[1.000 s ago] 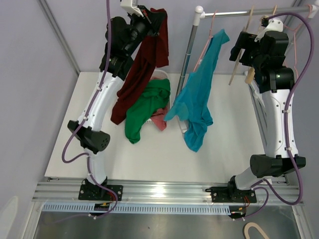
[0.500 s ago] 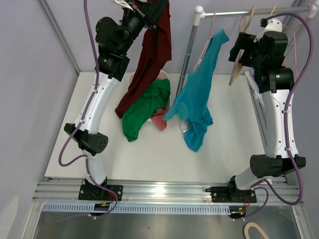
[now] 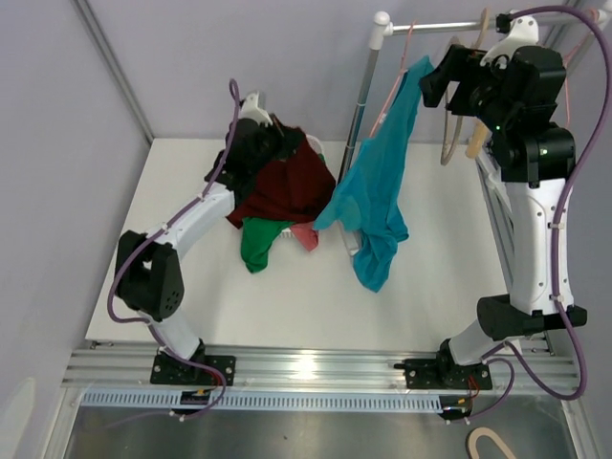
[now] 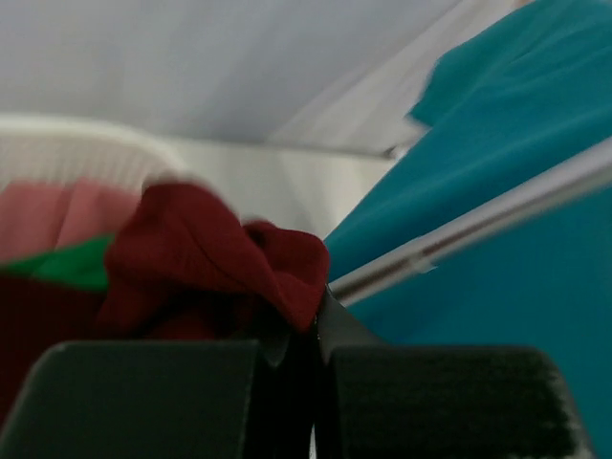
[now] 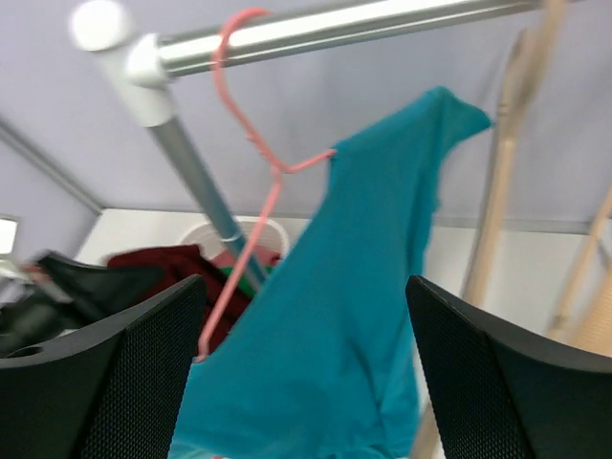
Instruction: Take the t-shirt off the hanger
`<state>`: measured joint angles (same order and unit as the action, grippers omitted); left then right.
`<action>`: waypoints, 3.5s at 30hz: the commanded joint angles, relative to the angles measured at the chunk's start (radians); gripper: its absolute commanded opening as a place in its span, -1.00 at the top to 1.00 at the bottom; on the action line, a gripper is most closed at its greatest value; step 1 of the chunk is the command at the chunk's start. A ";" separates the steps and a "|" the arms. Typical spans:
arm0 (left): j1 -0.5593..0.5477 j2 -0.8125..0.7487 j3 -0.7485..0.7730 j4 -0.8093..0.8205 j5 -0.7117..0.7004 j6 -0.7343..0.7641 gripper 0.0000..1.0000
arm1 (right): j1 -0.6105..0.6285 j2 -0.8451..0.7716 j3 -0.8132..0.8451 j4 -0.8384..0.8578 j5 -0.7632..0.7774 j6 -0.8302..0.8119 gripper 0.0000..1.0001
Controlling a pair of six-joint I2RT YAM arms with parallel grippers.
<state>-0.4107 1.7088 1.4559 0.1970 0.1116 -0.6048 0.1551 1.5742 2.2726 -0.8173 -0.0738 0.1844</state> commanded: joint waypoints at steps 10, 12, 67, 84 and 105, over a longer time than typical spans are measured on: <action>-0.039 0.106 -0.005 -0.448 -0.328 0.079 0.98 | 0.139 0.210 0.116 -0.037 -0.038 0.101 -0.69; -0.037 0.188 0.041 -0.520 -0.328 0.083 0.66 | 0.159 0.236 0.129 -0.037 -0.020 0.109 -0.67; -0.427 -0.474 -0.381 0.104 -0.397 0.573 -0.99 | 0.291 0.297 0.173 -0.036 0.574 -0.003 0.52; -0.456 -0.479 -0.371 0.099 -0.377 0.597 -0.99 | 0.319 0.294 0.176 0.049 0.654 -0.075 1.00; -0.753 -0.569 -0.374 0.091 -0.518 0.749 -0.99 | 0.463 0.020 -0.059 -0.012 0.767 -0.008 1.00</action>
<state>-1.1149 1.2076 1.0752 0.2604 -0.3576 0.1066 0.5976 1.6611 2.2547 -0.8425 0.6514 0.1165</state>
